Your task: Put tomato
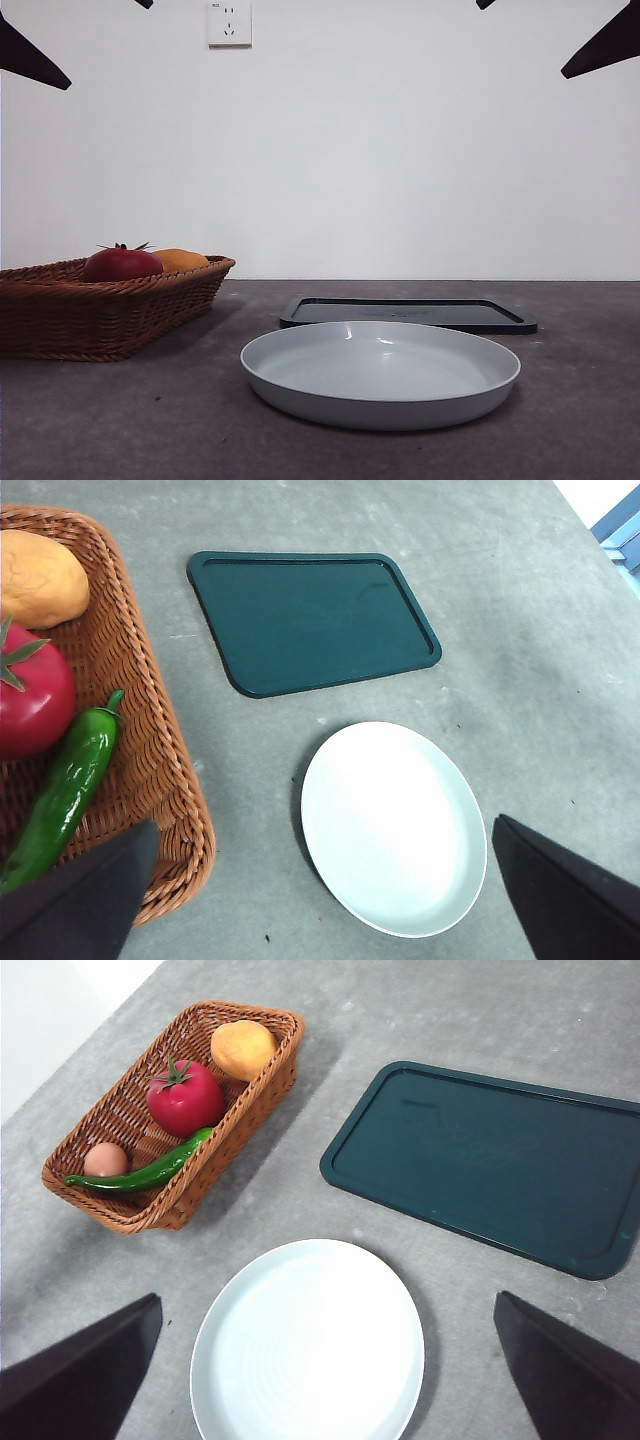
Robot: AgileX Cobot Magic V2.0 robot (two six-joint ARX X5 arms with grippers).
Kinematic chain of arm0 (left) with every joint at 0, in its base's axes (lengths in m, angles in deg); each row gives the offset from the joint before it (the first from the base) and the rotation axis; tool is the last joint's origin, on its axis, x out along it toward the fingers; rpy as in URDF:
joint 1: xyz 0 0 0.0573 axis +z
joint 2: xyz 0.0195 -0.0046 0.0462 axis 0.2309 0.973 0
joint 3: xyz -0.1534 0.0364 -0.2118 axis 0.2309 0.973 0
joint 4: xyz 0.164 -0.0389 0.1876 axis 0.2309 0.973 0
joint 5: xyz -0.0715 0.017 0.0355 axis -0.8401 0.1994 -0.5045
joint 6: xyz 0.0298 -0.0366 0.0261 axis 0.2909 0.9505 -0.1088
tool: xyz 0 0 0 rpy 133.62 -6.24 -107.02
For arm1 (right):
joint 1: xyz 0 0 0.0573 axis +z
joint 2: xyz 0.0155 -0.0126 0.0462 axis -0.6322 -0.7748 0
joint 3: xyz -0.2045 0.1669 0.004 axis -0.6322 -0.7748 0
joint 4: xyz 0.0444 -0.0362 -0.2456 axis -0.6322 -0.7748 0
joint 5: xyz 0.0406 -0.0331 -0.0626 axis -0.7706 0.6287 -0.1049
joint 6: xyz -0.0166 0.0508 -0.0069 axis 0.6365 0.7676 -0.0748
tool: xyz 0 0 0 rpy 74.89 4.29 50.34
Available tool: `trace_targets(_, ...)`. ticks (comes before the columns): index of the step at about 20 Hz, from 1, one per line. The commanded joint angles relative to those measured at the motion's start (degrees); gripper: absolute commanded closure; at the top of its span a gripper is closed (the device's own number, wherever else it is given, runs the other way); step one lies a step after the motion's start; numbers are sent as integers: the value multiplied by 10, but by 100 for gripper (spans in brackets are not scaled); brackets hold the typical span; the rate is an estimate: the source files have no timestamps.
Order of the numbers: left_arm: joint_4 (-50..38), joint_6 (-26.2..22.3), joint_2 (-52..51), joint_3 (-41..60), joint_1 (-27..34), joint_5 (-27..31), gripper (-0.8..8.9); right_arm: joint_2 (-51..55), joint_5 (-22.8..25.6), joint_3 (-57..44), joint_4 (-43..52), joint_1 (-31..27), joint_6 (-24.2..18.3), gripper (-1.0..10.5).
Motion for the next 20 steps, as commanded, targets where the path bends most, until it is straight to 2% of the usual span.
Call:
trace_targets(1, -3, 0, 3, -15, -2, -2, 94, -4, -1, 11, 5, 3, -4, 187)
trace_targets(5, 17, 3, 10, -17, 0, 2, 94, -4, -1, 11, 5, 3, -4, 187)
trace_targets(8, 44, -3, 48, -45, 5, 39, 95, -4, -1, 11, 5, 3, -4, 187)
trace_targets(17, 136, -60, 322, -264, 9, 196, 94, -4, -1, 11, 5, 3, -4, 187)
trace_targets(20, 140, -88, 407, -315, 19, 216, 94, -4, -1, 11, 5, 3, -4, 187)
